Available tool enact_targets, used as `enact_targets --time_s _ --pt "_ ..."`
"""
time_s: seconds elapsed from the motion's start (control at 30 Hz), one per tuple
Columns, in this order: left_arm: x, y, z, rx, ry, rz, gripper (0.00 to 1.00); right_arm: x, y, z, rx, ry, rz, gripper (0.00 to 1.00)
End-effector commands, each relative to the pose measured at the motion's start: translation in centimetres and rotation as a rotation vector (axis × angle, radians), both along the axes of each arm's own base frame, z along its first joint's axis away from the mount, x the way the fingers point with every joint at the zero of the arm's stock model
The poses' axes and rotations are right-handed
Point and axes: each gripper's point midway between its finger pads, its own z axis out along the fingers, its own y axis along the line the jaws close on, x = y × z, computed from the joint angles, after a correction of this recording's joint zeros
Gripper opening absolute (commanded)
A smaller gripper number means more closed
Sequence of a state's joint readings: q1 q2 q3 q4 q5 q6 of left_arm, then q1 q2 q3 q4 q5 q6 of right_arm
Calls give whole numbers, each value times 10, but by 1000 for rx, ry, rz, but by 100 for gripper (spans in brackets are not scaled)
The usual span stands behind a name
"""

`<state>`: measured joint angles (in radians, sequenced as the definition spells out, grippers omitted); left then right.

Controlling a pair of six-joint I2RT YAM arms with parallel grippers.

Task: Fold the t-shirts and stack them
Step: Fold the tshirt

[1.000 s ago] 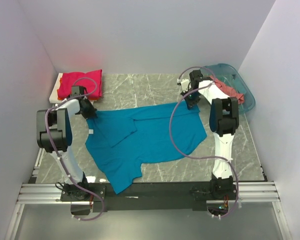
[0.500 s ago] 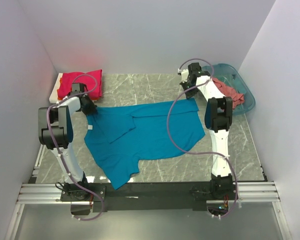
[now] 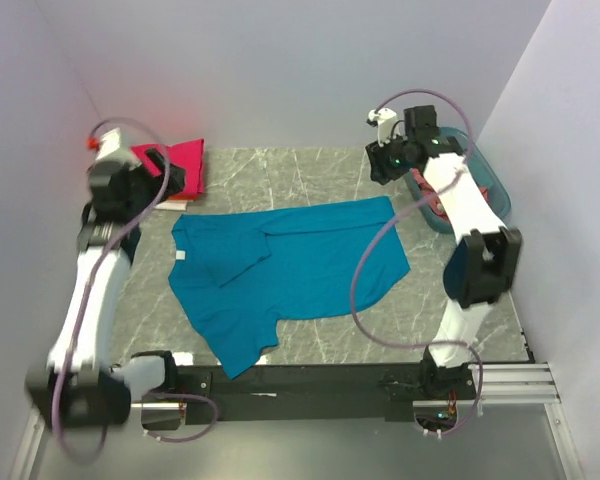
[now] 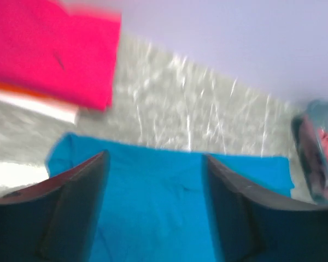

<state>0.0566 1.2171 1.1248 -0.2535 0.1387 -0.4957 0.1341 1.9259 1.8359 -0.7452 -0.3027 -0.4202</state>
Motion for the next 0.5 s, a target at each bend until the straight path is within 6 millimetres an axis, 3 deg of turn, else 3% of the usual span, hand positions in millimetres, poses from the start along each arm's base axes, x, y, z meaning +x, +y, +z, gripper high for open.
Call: enact_targets --time_s 0.0,0.03,0.07,0.1,0.13,0.17,0.2,0.23,0.27,0.33,0.47 --pt "-43 21 9 78 -87 106 93 -44 39 26 94 -52 216 52" --pt "-63 23 29 64 -169 131 99 -67 56 39 137 -63 311 53" --pt "-72 22 35 26 -215 146 100 -83 66 38 134 -74 405 54" --pt "-89 16 32 9 -249 127 99 -107 76 23 156 -32 481 54" --pt "-96 8 31 -5 -269 81 99 -135 92 32 170 -47 576 55" --pt "-102 -4 31 -6 -291 11 100 -154 105 34 193 -76 687 56" --pt "-111 -19 26 -15 -300 -78 98 -179 110 17 210 -38 754 56" --pt "-122 -44 22 -35 -295 -229 95 -203 114 26 224 -74 831 57" --pt "-130 -57 14 -37 -268 -316 92 -232 122 16 276 -92 964 57" --pt "-145 -78 2 -52 -197 -468 87 -267 119 11 290 -181 1111 64" --pt "-164 -94 -12 -48 1 -576 87 -292 112 1 283 -248 1174 74"
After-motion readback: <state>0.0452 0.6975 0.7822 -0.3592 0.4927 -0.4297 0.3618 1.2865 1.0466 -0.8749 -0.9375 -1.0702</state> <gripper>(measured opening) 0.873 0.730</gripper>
